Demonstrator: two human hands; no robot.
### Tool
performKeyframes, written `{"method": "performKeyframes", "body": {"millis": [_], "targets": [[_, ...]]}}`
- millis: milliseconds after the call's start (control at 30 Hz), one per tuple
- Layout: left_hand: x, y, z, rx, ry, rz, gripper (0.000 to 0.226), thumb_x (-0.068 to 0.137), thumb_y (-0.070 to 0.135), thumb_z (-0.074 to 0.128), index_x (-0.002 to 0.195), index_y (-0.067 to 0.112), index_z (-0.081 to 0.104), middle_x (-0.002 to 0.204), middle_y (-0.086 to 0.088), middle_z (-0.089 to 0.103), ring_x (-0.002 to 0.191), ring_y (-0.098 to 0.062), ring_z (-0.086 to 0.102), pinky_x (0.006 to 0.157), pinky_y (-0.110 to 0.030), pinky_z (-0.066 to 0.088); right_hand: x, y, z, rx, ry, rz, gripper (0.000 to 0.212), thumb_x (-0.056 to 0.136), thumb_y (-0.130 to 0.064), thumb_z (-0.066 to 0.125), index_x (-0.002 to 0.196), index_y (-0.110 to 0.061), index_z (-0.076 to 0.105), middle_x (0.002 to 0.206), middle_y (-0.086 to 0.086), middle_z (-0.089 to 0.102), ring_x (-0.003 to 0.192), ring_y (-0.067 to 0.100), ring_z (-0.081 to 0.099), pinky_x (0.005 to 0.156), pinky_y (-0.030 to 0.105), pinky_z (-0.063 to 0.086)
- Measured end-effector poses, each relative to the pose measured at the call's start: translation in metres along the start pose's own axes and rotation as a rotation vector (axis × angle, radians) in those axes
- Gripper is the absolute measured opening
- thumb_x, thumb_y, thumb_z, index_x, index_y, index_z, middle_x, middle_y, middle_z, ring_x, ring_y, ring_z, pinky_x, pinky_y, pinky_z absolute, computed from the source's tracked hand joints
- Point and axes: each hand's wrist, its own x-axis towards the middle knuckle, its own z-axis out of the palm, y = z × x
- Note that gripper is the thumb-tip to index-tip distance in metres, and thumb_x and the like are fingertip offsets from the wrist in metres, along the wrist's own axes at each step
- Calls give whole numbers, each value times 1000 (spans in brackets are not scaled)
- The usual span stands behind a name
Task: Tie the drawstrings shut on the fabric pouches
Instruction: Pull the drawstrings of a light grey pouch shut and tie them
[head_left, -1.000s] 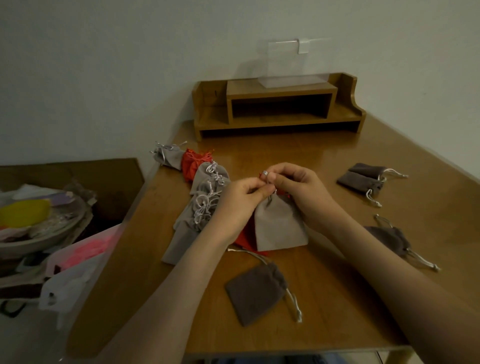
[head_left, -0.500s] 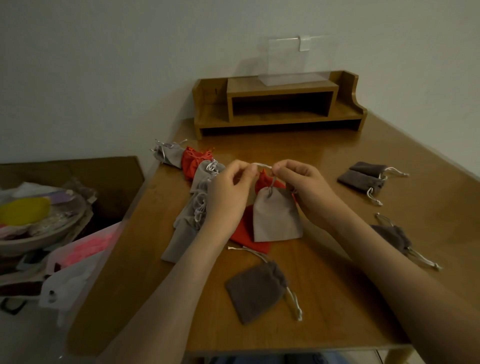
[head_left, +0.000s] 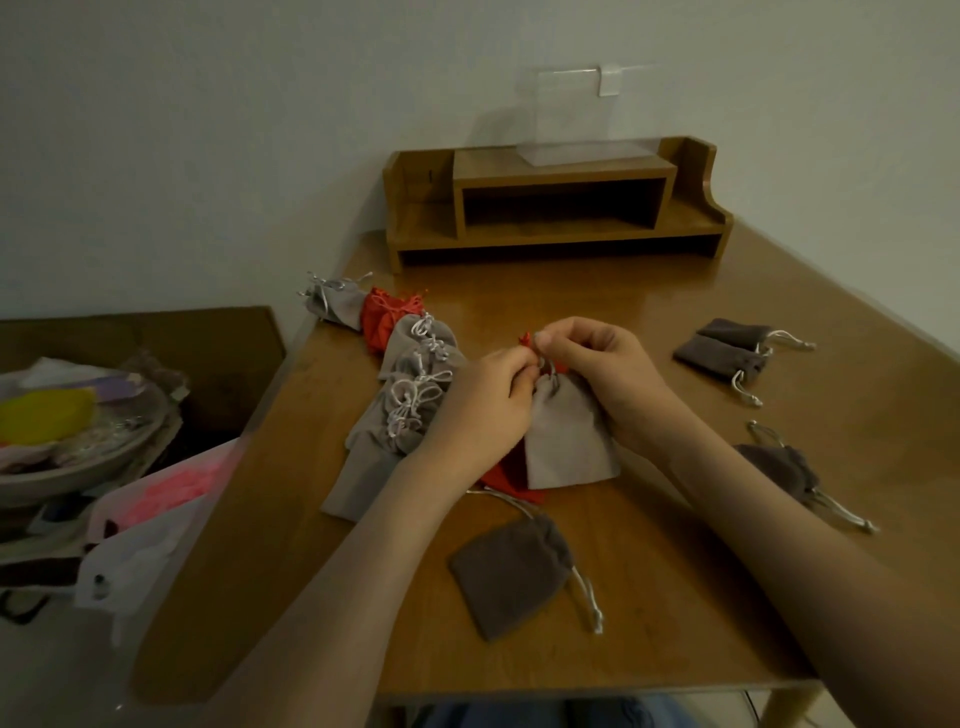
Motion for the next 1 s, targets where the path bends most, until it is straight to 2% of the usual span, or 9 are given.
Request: {"method": "performKeyframes", "body": {"millis": [100,167,233,467,600,733,867,933,1000], "targets": [[-1,3,0,-137,-31,-88,24,99,21,44,87,9,61,64,-3,53,56,-17,49,54,-25,35,0,1,2,-29,-1,-24,10,88,-18,63,84,-9,65,75,8,64,65,18,61,61,28,51],[-2,8,0,-298,-32,-149,39,96,42,45,89,9,65,76,-19,61,70,-31,58,64,-42,45,0,0,2,-42,-6,-30,10,89,-17,62,83,-9,64,71,6,64,61,16,60,57,27,50],[-3,9,1,-365,-7,-190,44,94,51,47,87,13,68,81,-17,66,78,-31,62,72,-48,48,-1,1,3,-51,-11,-32,10,91,-16,60,83,-10,63,72,5,65,61,15,61,56,26,50],[-2,5,-2,-434,-21,-242,14,91,27,61,82,22,71,81,-3,71,82,-23,66,82,-50,51,-2,1,2,-47,-30,-61,9,89,-14,60,84,-7,63,76,4,67,67,14,64,61,24,52],[-3,4,-3,-420,-38,-243,16,92,23,61,79,24,71,82,-5,71,83,-24,66,81,-48,50,-4,4,4,-78,-18,-103,9,90,-11,59,85,-6,64,76,4,66,66,12,63,60,22,51],[-1,1,-3,-387,12,-225,32,96,31,54,83,6,69,81,-21,66,80,-38,63,71,-56,48,-5,4,5,-165,-22,-109,13,93,-23,57,94,-11,63,85,2,66,73,13,64,63,23,51],[0,3,-6,-542,94,-284,27,98,28,51,88,10,69,83,-16,66,78,-30,65,65,-40,50,0,5,7,-392,168,-204,17,92,-29,61,99,-26,46,77,-2,54,68,15,57,61,30,48],[1,6,-9,-716,100,-371,23,98,23,52,86,17,70,80,-6,68,72,-13,66,60,-24,51,2,5,3,-463,173,-217,20,91,-32,60,100,-24,44,76,-1,51,66,14,52,59,30,44],[5,6,-11,-882,65,-438,24,96,23,53,81,21,72,80,-3,71,73,-13,67,66,-27,53,3,5,0,-576,114,-195,17,93,-37,55,101,-23,50,82,3,56,70,14,54,59,29,46]]}}
